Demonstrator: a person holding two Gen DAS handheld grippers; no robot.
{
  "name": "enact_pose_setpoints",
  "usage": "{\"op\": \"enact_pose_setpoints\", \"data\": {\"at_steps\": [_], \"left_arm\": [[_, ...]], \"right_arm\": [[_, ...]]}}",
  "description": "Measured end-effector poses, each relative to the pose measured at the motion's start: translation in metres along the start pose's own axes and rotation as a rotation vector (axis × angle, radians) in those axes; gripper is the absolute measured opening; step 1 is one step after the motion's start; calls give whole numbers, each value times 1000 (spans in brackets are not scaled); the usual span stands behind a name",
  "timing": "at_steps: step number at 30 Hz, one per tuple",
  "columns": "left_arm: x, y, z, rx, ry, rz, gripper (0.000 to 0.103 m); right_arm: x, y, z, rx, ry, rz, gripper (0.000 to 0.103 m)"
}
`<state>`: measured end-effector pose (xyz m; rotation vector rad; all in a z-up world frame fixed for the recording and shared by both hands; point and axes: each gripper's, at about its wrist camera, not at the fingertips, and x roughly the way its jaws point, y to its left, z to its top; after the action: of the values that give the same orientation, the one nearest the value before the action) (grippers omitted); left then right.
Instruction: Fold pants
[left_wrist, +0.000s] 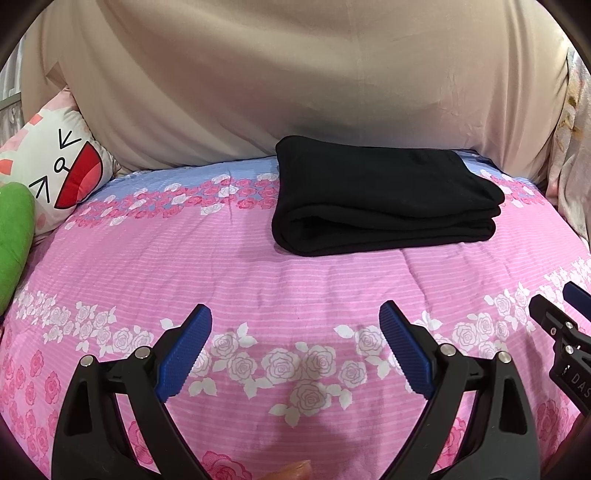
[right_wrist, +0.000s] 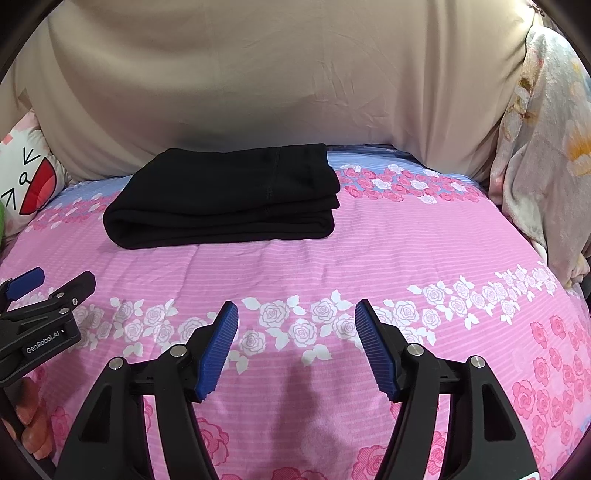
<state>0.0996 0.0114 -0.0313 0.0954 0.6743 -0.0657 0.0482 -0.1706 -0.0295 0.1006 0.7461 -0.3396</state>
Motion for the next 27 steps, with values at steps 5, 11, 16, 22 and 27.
{"op": "enact_pose_setpoints", "data": {"at_steps": [5,11,16,22,27], "left_arm": [[-1,0,0,1,-4,-9,90],[1,1,1,-6,2,-18,90],[-1,2,0,-13,-14,-49,89],[0,3,0,-21,-10,-32,90],[1,-3,1,6,-5,-14,90]], "right_arm": [[0,-1,0,-1,1,1,65],[0,0,0,-3,1,1,66],[0,-1,0,-6,2,2,66],[0,-2,0,-12,6,3,66],[3,-6,1,-33,9,1,70]]}}
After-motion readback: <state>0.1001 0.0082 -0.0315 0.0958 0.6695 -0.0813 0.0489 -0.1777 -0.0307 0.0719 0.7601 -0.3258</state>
